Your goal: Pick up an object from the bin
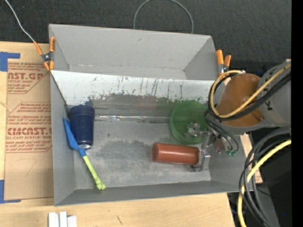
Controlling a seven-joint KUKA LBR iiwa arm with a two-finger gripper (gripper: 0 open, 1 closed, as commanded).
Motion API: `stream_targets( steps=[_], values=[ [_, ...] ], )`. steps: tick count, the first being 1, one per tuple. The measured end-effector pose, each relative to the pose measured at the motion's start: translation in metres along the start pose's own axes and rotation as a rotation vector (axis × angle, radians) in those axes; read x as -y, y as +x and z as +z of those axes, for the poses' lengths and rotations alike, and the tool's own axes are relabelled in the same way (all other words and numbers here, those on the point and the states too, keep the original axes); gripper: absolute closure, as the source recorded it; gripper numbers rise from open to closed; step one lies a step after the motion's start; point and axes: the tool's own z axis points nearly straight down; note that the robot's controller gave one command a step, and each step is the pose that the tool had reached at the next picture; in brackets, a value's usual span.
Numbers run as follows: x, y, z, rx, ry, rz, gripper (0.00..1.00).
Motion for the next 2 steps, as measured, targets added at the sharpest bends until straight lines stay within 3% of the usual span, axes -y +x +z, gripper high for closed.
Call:
stream_targets(
  steps=[1, 2],
  values=[
    [0.023, -0.051, 0.004, -0.032, -0.006, -0.036, 0.0],
    [-0.001, -0.001, -0.001, 0.004, 0.0, 0.0, 1.0]
  ],
)
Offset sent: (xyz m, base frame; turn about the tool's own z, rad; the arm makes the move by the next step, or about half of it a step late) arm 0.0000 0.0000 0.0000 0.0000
